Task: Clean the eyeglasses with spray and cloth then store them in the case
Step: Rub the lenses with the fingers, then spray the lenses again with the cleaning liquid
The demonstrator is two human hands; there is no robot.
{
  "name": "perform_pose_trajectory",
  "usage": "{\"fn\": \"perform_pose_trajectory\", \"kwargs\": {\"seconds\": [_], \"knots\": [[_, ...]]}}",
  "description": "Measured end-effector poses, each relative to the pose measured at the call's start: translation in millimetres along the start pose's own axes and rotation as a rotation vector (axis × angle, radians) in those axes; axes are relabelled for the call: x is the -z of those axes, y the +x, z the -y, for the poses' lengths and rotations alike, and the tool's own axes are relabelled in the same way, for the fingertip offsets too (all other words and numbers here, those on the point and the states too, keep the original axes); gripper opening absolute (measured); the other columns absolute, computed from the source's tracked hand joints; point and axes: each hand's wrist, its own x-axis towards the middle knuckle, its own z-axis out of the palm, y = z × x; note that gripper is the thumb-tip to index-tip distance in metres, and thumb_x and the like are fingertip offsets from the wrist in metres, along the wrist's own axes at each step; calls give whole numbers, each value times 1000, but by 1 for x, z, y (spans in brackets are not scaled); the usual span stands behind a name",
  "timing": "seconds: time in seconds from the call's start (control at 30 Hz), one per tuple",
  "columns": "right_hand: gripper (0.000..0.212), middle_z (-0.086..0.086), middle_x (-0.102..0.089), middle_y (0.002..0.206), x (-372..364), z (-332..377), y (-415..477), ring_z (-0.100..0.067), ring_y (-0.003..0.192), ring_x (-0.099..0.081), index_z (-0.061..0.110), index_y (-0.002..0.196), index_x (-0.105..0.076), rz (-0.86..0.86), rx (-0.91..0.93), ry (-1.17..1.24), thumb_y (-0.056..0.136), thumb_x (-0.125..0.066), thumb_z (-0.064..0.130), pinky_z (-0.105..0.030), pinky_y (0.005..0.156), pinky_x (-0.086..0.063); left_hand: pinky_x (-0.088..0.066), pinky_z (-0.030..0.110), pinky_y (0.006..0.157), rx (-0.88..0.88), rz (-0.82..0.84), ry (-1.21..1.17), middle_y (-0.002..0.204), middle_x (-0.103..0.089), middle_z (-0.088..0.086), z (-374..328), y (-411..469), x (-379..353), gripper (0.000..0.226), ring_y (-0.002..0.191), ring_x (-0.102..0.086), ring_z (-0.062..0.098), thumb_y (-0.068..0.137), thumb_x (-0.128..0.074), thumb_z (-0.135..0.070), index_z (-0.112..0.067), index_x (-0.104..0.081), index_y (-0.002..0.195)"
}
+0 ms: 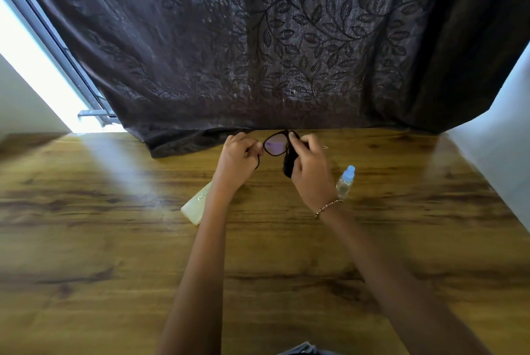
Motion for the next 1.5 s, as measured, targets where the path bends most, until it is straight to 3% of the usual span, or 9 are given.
{"fn": "perform_pose_trajectory", "kwargs": {"seconds": [0.13,0.4,0.47,0.6,0.87,1.03,1.23,1.37,1.5], "knots": [[42,0,-63,113,-1,-11,-12,-4,103,-53,12,124,-61,-5,-442,434,88,-47,-5,-1,79,-40,-32,22,85,66,1,-37,94,-63,12,3,1,0,23,97,-50,28,94,-52,-6,-1,-71,81],[42,-8,-59,125,-18,-38,-39,-18,105,-56,21,108,-64,453,-1095,977,88,-42,-9,-28,76,-52,-37,35,94,71,34,-75,97,-64,13,-1,-2,-9,21,100,-51,30,94,-54,-6,-1,-71,83],[40,-6,-59,124,-16,-43,-48,-12,96,-56,19,118,-60,536,-1018,689,89,-43,-3,-23,70,-51,-36,36,95,60,40,-81,98,-64,12,-1,-3,-11,20,100,-50,29,93,-54,-5,-1,-71,83],[32,-1,-56,120,-11,-56,-58,-17,106,-54,16,122,-59,448,-504,-1,90,-54,17,-26,86,-46,-36,42,98,35,60,-86,99,-64,8,-1,-5,-13,20,100,-49,27,93,-54,-5,-3,-71,83],[63,-1,-67,88,7,-31,-11,-11,73,-64,24,149,-23,69,-314,367,95,-53,9,-19,70,-52,-37,39,95,-26,71,-100,99,-63,10,4,-7,-7,20,100,-50,31,93,-54,-1,-2,-72,84],[23,1,-69,85,17,-28,17,-14,81,-70,13,117,-62,13,-223,407,95,-56,16,-19,69,-55,-40,52,93,-32,97,-114,101,-60,19,12,0,-2,18,100,-51,38,95,-53,-6,-3,-71,94],[15,-4,-74,85,23,-16,36,-12,73,-69,7,101,-72,-94,-22,232,89,-64,9,-26,69,-56,-43,42,97,26,-56,-104,111,-61,10,10,0,-5,22,109,-52,29,95,-56,-18,-9,-70,110],[17,-9,-69,85,18,-5,38,-24,72,-64,7,103,-71,-1,55,42,90,-62,11,-37,62,-52,-50,23,72,-77,-60,-124,92,-60,-5,-1,-5,-1,26,83,-58,13,86,-65,-39,-22,-71,104],[15,-11,-65,80,15,6,33,-29,68,-63,7,100,-70,19,133,-95,92,-60,14,-38,54,-51,-45,27,56,-112,-114,186,85,-64,-6,-2,-8,-6,22,71,-54,9,85,-67,-37,-23,-70,101]]}}
